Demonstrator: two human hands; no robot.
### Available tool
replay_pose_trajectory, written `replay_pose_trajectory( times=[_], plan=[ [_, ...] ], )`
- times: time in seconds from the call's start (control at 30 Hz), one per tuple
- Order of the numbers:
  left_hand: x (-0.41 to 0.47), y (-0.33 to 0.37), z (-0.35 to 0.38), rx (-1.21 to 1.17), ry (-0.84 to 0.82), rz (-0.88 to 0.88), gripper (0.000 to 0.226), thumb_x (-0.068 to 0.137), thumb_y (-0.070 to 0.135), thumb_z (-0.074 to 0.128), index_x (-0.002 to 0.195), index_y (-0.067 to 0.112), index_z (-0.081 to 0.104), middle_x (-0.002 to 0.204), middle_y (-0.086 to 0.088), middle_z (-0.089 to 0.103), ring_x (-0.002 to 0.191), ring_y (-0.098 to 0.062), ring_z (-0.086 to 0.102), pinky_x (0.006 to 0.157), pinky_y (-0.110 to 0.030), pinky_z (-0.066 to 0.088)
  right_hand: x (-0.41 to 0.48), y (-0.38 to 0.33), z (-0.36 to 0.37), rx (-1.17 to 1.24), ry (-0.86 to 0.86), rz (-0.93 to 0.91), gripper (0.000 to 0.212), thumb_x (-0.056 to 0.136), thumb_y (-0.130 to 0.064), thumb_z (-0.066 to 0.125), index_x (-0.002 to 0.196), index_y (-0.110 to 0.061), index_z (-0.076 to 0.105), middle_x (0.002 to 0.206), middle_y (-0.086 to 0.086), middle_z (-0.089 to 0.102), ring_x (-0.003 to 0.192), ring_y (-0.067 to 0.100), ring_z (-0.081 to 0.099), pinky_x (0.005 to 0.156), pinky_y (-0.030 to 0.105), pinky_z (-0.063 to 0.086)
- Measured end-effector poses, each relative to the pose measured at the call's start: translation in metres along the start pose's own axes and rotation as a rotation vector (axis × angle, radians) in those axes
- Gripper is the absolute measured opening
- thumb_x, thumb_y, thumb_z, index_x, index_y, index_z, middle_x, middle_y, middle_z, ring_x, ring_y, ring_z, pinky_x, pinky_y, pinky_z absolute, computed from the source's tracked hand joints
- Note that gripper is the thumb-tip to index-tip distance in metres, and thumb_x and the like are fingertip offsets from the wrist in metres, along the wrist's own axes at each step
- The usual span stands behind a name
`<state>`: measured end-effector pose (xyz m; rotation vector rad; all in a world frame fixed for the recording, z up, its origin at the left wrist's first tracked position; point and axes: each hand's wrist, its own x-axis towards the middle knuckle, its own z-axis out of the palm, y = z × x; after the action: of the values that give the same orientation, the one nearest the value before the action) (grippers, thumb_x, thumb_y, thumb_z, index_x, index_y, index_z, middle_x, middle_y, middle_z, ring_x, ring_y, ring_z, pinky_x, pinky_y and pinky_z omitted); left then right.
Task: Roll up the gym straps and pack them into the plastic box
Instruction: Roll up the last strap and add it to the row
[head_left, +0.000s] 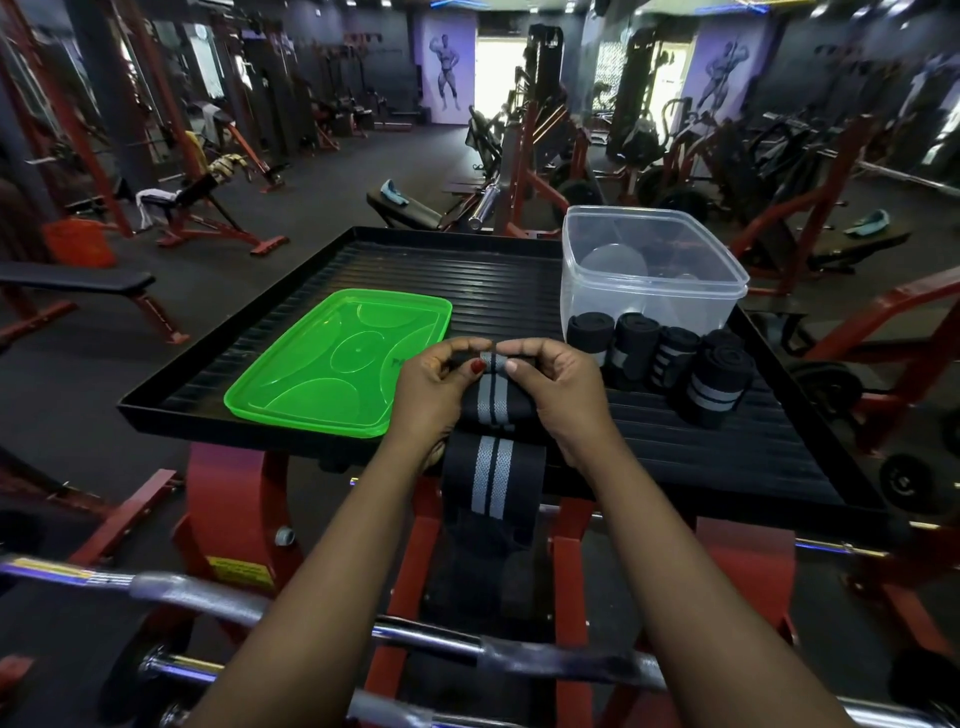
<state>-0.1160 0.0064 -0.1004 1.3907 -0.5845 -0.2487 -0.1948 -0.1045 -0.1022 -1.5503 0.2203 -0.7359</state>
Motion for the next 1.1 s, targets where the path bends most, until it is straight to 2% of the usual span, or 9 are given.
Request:
replay_pose_trajectory(
  times=[0.13,0.2,0.33,0.4,0.57,0.67,0.83,1.0,1.1],
  plan=[
    [0.0009,-0.0017,0.0005,-0.035,-0.037,0.01,0.017,0.093,0.012,0.058,0.104,0.017,0.069,0.105,-0.009,0.071,0.098,-0.018,0.064,0.096,-0.04,0.048,0.0006,0.0003,-0.0015,-0.064,0.06,-0.069,0.028,0.087,0.006,0.061,0.084,-0.02,0.068,0.088,-0.005,0.071,0.087,0.005,0.065,0.085,0.022,0.052],
    [0.0009,-0.0032,0.0004,-0.033,-0.018,0.048,0.018,0.092,0.009,0.058,0.101,0.019,0.071,0.107,-0.01,0.071,0.1,-0.02,0.064,0.099,-0.045,0.047,0.001,0.0008,-0.0016,-0.066,0.048,-0.087,0.03,0.087,0.008,0.06,0.085,-0.022,0.069,0.09,-0.007,0.071,0.088,0.002,0.065,0.085,0.02,0.05],
    [-0.0003,-0.0039,-0.0017,-0.051,0.022,0.067,0.027,0.088,-0.004,0.058,0.1,0.016,0.071,0.107,-0.013,0.071,0.101,-0.024,0.065,0.1,-0.047,0.047,0.0028,0.0046,-0.0015,-0.025,0.009,-0.051,0.025,0.089,-0.004,0.065,0.108,-0.019,0.069,0.107,0.004,0.073,0.105,0.017,0.067,0.095,0.031,0.052],
    [-0.001,-0.0038,-0.0019,-0.009,0.015,0.096,0.03,0.086,-0.005,0.058,0.101,0.017,0.071,0.105,-0.01,0.072,0.103,-0.023,0.066,0.099,-0.044,0.049,0.0037,0.0071,-0.0044,-0.05,0.042,-0.037,0.018,0.089,-0.014,0.069,0.105,-0.019,0.072,0.104,0.003,0.074,0.103,0.018,0.068,0.096,0.037,0.053],
    [-0.0011,-0.003,-0.0011,0.081,-0.01,0.132,0.03,0.087,0.002,0.062,0.109,0.02,0.069,0.1,0.0,0.072,0.097,-0.011,0.065,0.093,-0.029,0.049,0.0045,0.0088,-0.0045,-0.061,0.074,-0.054,0.015,0.086,-0.009,0.07,0.09,-0.023,0.073,0.094,0.002,0.074,0.093,0.02,0.069,0.092,0.041,0.055],
    [0.0,-0.0041,-0.0006,0.052,0.003,0.075,0.022,0.086,0.018,0.068,0.105,0.028,0.069,0.09,-0.006,0.069,0.083,-0.018,0.061,0.083,-0.036,0.049,0.0048,0.0073,-0.0042,-0.04,0.097,-0.065,0.017,0.086,-0.004,0.069,0.09,-0.02,0.071,0.093,0.0,0.072,0.091,0.014,0.067,0.091,0.038,0.054],
    [-0.0034,-0.0003,0.0007,-0.019,0.025,0.067,0.019,0.088,0.0,0.062,0.099,0.014,0.067,0.089,-0.006,0.07,0.084,-0.016,0.065,0.087,-0.038,0.051,0.0024,0.0047,-0.0045,-0.014,0.047,-0.094,0.013,0.085,-0.007,0.071,0.091,-0.018,0.071,0.096,0.0,0.072,0.094,0.015,0.066,0.091,0.037,0.053],
    [-0.0038,-0.0004,-0.0008,-0.006,0.036,0.083,0.022,0.088,-0.005,0.059,0.106,0.005,0.065,0.076,0.006,0.067,0.068,0.001,0.062,0.067,-0.016,0.05,0.0028,0.0075,-0.0041,0.045,0.046,-0.023,0.012,0.087,-0.014,0.071,0.098,-0.018,0.073,0.1,0.012,0.073,0.096,0.023,0.068,0.091,0.039,0.054],
    [-0.004,0.0015,0.0006,-0.056,-0.014,0.034,0.019,0.089,0.0,0.06,0.103,0.011,0.065,0.074,0.005,0.07,0.072,-0.007,0.064,0.076,-0.027,0.053,0.0026,0.0063,-0.0052,0.026,0.041,-0.046,0.013,0.086,-0.009,0.071,0.094,-0.018,0.071,0.096,0.011,0.072,0.089,0.022,0.065,0.086,0.039,0.053]
  ],
)
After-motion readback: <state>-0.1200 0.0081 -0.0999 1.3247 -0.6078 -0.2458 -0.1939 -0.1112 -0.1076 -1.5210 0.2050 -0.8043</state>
